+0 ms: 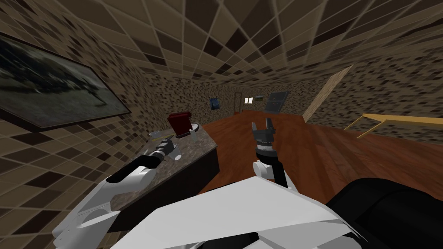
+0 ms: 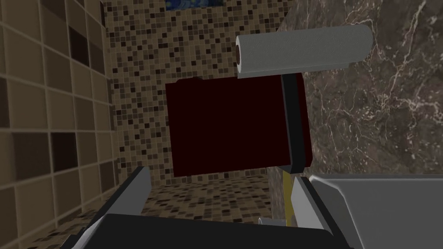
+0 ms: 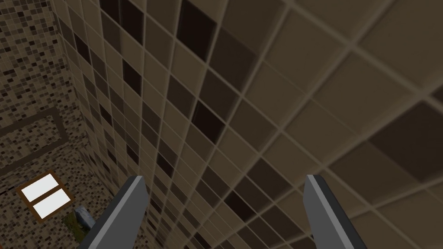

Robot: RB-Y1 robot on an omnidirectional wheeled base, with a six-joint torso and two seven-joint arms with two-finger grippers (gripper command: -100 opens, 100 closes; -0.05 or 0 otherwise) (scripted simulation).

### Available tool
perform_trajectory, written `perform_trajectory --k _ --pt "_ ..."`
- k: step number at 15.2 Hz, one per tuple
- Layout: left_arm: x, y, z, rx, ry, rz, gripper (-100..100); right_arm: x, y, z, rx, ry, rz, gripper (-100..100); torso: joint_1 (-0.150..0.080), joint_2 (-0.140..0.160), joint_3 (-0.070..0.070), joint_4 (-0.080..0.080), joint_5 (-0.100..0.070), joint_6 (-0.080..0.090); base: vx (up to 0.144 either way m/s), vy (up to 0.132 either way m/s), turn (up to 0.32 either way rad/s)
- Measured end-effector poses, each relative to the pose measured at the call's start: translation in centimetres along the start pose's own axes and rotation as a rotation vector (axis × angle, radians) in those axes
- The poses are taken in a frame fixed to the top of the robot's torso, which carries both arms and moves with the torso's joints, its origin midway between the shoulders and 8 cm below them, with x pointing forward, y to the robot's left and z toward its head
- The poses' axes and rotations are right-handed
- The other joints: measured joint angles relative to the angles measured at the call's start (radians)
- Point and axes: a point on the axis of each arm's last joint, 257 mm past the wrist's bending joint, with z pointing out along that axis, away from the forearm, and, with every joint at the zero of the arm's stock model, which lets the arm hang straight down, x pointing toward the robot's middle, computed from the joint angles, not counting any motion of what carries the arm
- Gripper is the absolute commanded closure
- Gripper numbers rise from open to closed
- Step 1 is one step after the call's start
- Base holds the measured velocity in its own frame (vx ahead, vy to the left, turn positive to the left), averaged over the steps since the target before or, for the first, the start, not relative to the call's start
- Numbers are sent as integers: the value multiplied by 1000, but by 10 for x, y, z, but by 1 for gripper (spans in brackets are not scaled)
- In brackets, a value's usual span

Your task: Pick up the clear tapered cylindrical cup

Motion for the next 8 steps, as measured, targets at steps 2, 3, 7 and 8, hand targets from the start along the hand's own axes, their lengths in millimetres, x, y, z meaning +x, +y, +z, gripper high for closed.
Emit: perform_trajectory --k 2,3,7,8 --pt "-3 7 2 -35 -2 -6 -100 0 0 0 0 0 0 0 0 0 0 0 0 0 -3 -12 -16" --pt "-5 8 3 -51 0 -10 -100 0 0 0 0 0 0 0 0 0 0 0 0 0 -3 -17 -41" --pt "-11 17 6 -117 -1 -26 -100 0 0 0 0 0 0 0 0 0 0 0 0 0 -4 -14 -20" --pt "-13 20 7 -135 0 -32 -100 0 0 0 0 0 0 0 0 0 0 0 0 0 0 -13 -22"
